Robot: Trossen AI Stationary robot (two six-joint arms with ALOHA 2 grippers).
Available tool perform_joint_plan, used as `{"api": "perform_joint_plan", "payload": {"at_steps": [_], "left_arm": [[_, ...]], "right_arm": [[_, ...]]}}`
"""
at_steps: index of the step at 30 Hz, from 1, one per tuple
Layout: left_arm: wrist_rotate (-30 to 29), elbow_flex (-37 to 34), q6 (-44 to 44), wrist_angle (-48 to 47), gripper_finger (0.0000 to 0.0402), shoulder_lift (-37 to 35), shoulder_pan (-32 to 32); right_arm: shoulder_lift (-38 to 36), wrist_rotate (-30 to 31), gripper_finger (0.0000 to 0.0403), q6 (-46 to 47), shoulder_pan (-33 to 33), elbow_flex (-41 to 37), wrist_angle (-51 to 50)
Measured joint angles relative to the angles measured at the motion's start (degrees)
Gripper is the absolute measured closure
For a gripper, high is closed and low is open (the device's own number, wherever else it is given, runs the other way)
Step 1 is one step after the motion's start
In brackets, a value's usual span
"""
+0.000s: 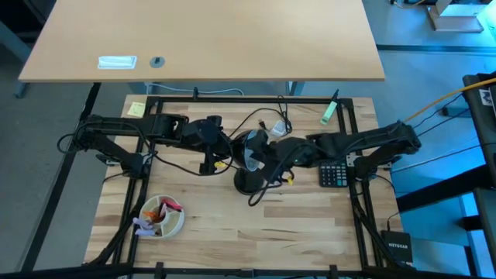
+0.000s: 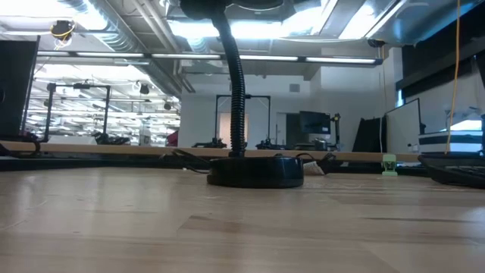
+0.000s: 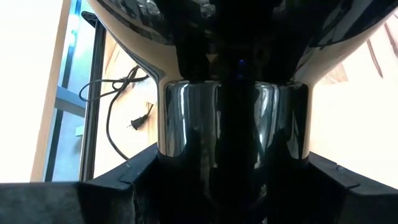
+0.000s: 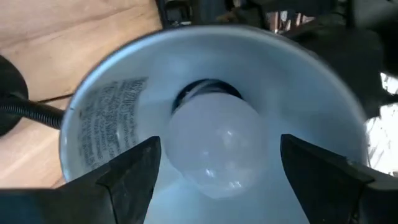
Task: Screw lightbulb
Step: Insert the white lightbulb into the black desk lamp
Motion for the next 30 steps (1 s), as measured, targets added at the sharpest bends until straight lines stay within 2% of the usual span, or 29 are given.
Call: {"api": "perform_joint_plan", "payload": {"at_steps": [14,24,30], "left_arm": [[0.4,0.0,0.2,0.0,0.0153,0.0,0.0],[0.4,0.0,0.6,0.0,0.0153,0.0,0.0],[0.4,0.0,0.6,-0.1,0.0153,0.0,0.0]], "right_arm": [[2.3,0.3,0.008,-2.4,-2.1,0.0,1.2],[2.4,-0.3,0.016,1.3,-1.9,0.0,1.7],[2.4,-0.7,0.015,6.7,-1.9,0.0,1.9]]}}
